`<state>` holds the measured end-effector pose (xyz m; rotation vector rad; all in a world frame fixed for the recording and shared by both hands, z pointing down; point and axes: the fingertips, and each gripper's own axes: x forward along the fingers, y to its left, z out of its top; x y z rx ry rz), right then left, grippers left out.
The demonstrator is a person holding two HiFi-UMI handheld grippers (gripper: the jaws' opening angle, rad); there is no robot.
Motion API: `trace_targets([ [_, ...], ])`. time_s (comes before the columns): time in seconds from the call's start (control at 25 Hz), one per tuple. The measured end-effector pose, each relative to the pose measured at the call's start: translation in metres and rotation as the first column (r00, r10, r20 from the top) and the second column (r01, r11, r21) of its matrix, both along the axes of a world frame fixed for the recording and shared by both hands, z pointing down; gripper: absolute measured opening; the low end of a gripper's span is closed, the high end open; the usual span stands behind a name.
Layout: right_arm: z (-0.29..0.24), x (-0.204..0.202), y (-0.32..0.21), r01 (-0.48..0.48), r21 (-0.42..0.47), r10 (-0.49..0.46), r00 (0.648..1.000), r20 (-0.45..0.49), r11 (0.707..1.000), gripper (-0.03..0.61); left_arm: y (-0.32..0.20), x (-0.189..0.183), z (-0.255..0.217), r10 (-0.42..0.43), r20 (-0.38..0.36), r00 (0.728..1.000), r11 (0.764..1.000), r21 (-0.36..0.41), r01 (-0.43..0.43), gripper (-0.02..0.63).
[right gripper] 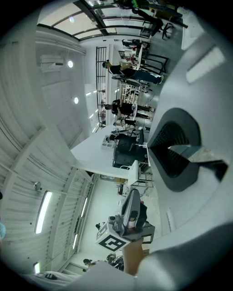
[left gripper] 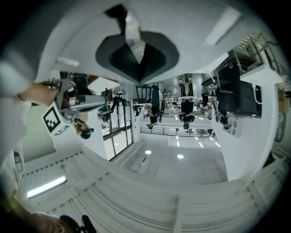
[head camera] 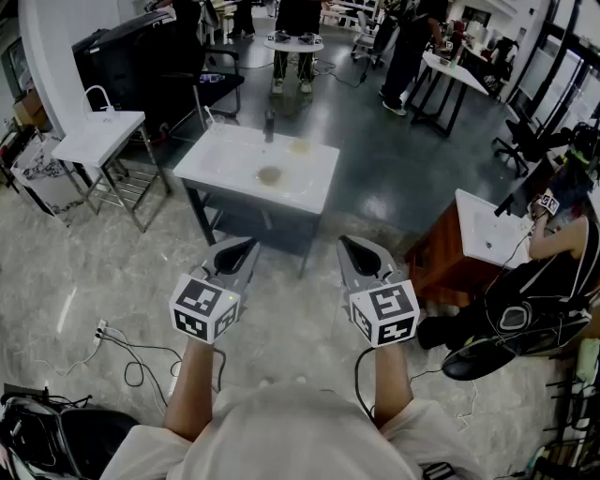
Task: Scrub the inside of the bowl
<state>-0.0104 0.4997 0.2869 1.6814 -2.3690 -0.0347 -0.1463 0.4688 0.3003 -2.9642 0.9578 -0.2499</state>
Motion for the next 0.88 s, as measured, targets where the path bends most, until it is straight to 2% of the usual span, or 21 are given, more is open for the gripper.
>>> trace_targets([
  [0.2,0.001,-0.004,-0.005,-0.005,-0.003,0.005,1.000,0.010,1.000,0.006,-0.007,-0.007,-0.004,-0.011,-0.013,1.000,1.000,0.010,0.012,0.003],
  [0.4,-0.003,-0.013,-0.004,0.034,0.024,-0.036,0.996,0.085,0.999,0.006,-0.010,-0.015,-0.006,-0.029,-0.028,0.999,0.999,0.031,0.030,0.003],
  [0.68,0.003,-0.038,-0.007,0.052,0.011,-0.053,0.996,0.069,0.999,0.005,-0.013,-0.037,-0.008,-0.031,-0.044,0.999,0.998,0.053,0.033,0.003],
  [0.88,0.013,-0.057,-0.013,0.039,0.005,-0.040,0.996,0.083,0.999,0.005,-0.020,-0.057,0.006,-0.026,-0.044,0.999,0.999,0.030,0.028,0.003],
])
